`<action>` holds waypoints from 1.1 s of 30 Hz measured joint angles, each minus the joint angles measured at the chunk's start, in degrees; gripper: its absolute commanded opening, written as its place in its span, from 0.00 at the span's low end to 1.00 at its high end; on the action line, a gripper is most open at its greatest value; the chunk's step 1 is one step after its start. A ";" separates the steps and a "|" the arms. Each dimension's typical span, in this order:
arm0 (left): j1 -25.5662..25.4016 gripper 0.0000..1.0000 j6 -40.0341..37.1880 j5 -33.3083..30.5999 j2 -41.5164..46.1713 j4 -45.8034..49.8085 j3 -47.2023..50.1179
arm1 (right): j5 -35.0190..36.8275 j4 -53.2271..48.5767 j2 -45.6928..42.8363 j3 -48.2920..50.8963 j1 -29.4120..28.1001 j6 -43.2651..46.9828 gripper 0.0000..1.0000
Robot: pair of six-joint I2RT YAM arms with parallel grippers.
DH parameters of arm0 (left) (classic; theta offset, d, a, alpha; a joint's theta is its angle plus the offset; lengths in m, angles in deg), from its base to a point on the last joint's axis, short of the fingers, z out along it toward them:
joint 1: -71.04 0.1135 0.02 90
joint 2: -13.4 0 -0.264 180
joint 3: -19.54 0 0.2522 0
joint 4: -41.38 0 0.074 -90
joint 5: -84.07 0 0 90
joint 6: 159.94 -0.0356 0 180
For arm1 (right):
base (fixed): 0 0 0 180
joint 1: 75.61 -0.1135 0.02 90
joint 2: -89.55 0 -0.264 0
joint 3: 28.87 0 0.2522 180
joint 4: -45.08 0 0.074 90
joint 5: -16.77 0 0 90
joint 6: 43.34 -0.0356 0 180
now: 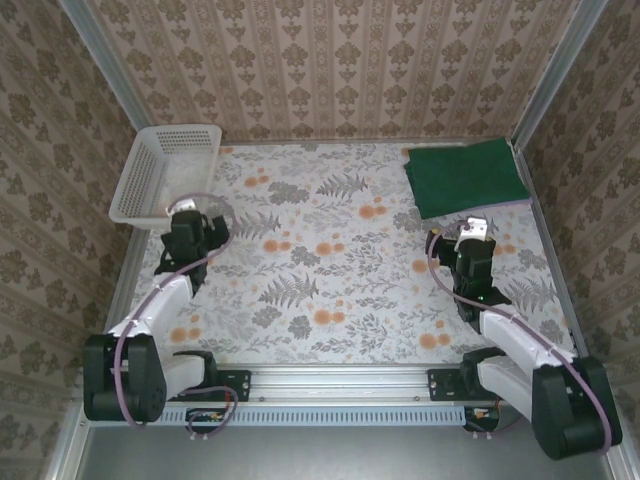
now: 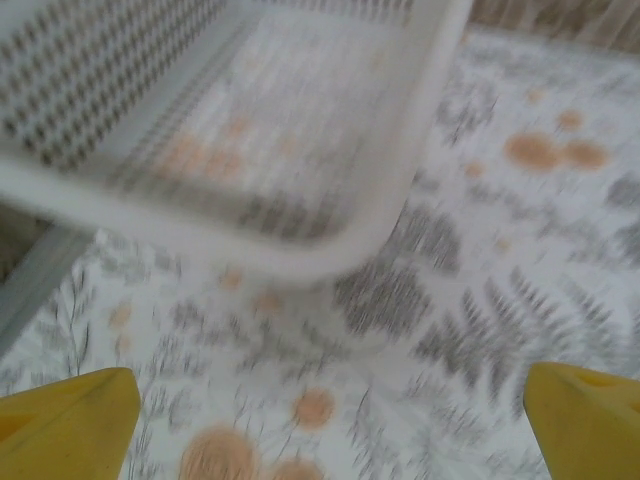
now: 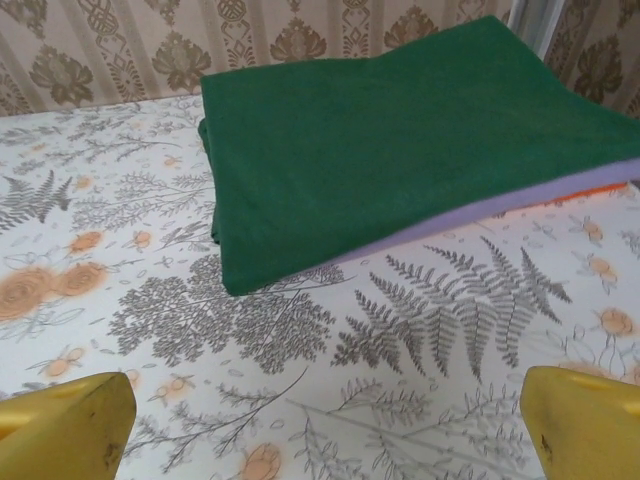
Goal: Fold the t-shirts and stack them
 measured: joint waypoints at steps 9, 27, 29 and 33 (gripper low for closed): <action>3.41 1.00 -6.38 2.16 0.11 -12.04 8.37 | -2.51 9.33 9.09 -0.15 2.10 5.01 1.00; 9.84 1.00 -10.78 15.87 -14.05 -34.07 9.35 | -7.98 24.85 29.07 -3.04 4.59 6.19 1.00; 6.82 1.00 -12.22 14.14 -15.61 -37.81 10.38 | -8.31 26.62 29.07 -2.97 4.57 6.21 1.00; 2.01 1.00 -15.47 12.35 -20.39 -46.56 13.27 | -8.59 32.68 29.07 -0.50 4.24 6.49 1.00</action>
